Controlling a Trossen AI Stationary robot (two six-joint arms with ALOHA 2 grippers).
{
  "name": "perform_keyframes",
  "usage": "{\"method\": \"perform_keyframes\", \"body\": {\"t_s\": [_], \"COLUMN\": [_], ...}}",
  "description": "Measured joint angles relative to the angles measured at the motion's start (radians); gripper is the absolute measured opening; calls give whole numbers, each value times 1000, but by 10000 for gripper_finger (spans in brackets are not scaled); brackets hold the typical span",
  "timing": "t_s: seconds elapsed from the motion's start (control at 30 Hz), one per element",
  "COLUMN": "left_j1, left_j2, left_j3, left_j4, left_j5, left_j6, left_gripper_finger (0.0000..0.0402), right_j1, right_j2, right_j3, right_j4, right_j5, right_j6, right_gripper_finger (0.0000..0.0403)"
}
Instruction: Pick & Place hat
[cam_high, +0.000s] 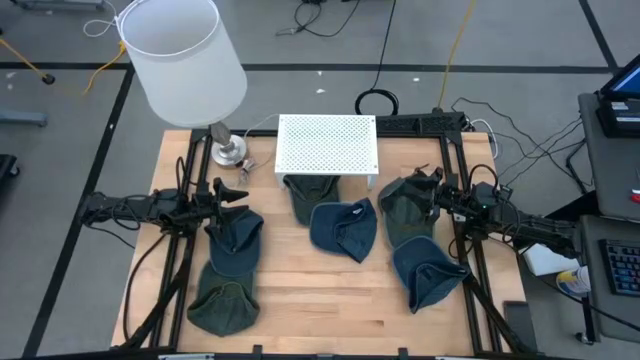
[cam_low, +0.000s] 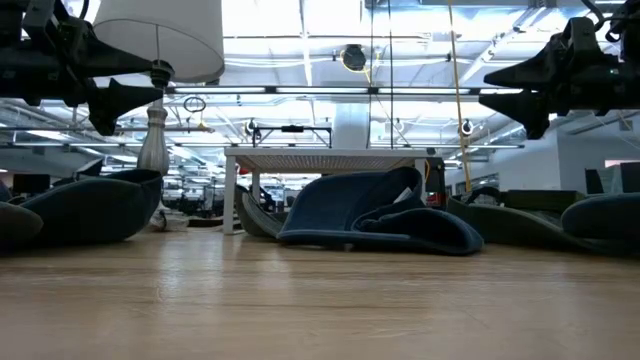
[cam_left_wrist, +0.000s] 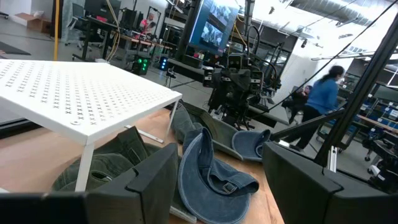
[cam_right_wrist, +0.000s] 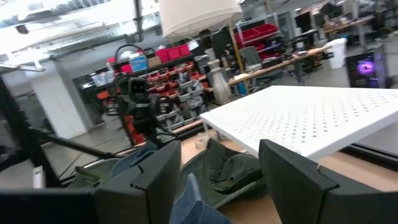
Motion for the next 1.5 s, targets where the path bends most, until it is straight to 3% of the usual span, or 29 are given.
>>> {"method": "perform_keyframes", "body": {"t_s": [0.27,0.63,1.03,1.5], "left_j1": [0,0,0,0], "left_j2": [0,0,0,0], "left_j3": [0,0,0,0], "left_j4": [0,0,0,0], "left_j5": [0,0,0,0], "left_j6": [0,0,0,0], "left_gripper_finger": [239,239,239,239], "right_j1": [0,0,0,2], "right_j2": [0,116,312,605], "right_j3": [8,175,548,1008], "right_j4": [-2,-154,-538,-958], "right_j5": [5,5,10,217], "right_j6": [1,-7,69,355], "right_gripper_finger": [210,210,210,210]}}
